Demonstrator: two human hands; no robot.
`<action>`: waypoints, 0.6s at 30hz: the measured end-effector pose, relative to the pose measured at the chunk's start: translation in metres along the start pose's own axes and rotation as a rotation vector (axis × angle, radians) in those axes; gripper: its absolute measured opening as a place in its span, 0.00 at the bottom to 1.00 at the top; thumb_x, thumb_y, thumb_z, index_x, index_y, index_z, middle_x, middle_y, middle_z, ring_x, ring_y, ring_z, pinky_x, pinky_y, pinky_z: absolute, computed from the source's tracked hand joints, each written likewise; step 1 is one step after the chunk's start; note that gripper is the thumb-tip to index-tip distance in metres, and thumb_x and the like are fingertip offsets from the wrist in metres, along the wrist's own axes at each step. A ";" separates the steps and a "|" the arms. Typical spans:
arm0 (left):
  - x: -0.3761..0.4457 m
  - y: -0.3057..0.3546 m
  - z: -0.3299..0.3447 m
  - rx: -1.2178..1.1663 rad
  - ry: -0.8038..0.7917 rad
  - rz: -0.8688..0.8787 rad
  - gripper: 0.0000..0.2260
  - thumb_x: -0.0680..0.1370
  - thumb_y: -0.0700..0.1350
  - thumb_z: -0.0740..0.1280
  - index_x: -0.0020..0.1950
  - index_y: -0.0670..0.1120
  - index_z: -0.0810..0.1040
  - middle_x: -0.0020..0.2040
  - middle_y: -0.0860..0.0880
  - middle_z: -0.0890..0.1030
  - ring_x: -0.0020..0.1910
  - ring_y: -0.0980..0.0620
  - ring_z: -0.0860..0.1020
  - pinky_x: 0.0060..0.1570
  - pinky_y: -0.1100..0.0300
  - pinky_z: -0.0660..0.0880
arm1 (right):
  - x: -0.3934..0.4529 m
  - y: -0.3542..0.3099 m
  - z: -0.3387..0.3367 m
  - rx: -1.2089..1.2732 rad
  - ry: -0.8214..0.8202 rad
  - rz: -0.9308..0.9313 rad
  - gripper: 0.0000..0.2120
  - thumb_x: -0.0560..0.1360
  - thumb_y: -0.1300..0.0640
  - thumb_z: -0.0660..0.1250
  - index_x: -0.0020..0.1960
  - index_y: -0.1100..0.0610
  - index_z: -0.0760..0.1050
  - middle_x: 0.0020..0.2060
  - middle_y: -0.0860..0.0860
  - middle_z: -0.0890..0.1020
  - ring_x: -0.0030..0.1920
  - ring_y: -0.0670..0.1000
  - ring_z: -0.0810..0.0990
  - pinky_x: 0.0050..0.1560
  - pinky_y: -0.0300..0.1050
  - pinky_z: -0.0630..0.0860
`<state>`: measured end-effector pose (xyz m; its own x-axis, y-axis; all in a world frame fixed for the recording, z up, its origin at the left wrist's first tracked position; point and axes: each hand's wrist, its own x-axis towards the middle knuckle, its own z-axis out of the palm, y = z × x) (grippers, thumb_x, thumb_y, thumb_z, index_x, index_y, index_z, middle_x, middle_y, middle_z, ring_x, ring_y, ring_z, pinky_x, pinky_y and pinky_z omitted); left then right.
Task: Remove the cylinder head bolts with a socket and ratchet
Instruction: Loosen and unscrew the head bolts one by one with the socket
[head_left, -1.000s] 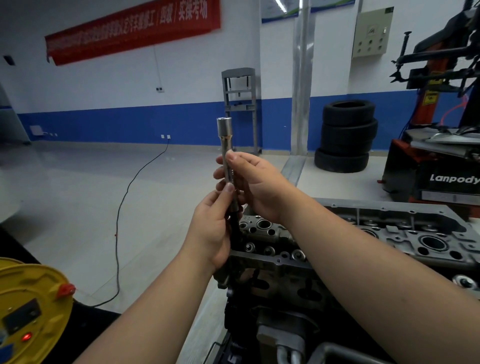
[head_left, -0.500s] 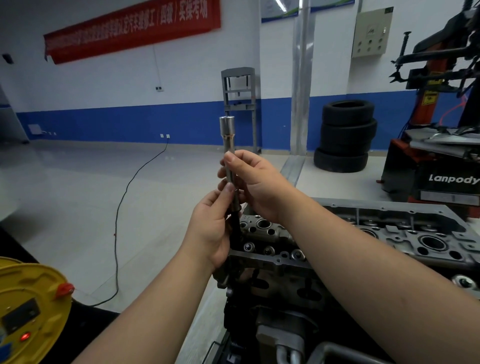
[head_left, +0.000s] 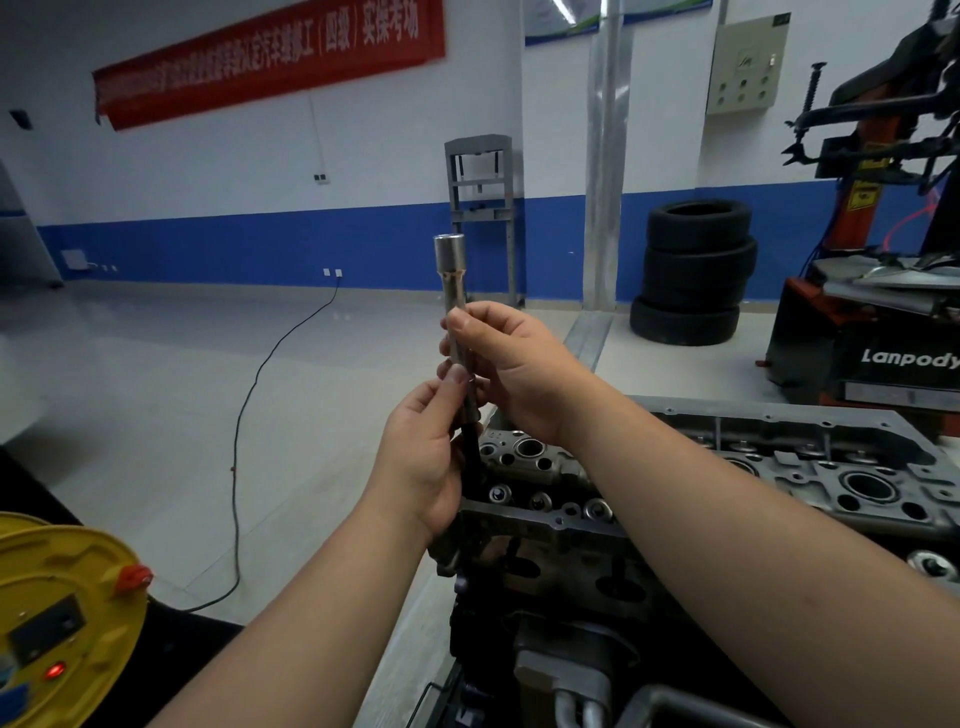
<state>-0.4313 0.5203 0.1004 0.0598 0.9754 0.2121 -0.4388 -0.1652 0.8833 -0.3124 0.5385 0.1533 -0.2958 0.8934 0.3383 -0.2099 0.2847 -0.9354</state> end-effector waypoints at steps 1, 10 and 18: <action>0.000 0.000 0.000 -0.008 0.004 0.002 0.09 0.72 0.53 0.71 0.41 0.48 0.83 0.36 0.50 0.82 0.34 0.57 0.80 0.35 0.62 0.78 | 0.000 0.000 0.000 -0.002 0.008 -0.007 0.06 0.80 0.53 0.67 0.50 0.55 0.77 0.38 0.48 0.83 0.40 0.49 0.83 0.47 0.48 0.77; 0.000 -0.001 -0.003 0.056 -0.129 -0.015 0.16 0.84 0.54 0.60 0.51 0.50 0.85 0.44 0.51 0.84 0.42 0.57 0.82 0.47 0.57 0.74 | 0.000 -0.002 0.001 0.079 -0.037 0.031 0.10 0.82 0.50 0.63 0.54 0.56 0.75 0.41 0.52 0.84 0.40 0.50 0.82 0.38 0.43 0.77; 0.000 -0.001 0.001 0.056 -0.034 0.010 0.13 0.73 0.56 0.69 0.50 0.49 0.84 0.40 0.52 0.83 0.36 0.58 0.80 0.41 0.60 0.76 | -0.001 0.000 -0.001 0.053 -0.034 0.020 0.10 0.81 0.51 0.64 0.54 0.55 0.80 0.41 0.50 0.83 0.42 0.50 0.82 0.42 0.42 0.79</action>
<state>-0.4302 0.5201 0.1001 0.0865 0.9682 0.2347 -0.3884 -0.1841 0.9029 -0.3106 0.5378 0.1530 -0.3318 0.8860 0.3240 -0.2529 0.2473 -0.9353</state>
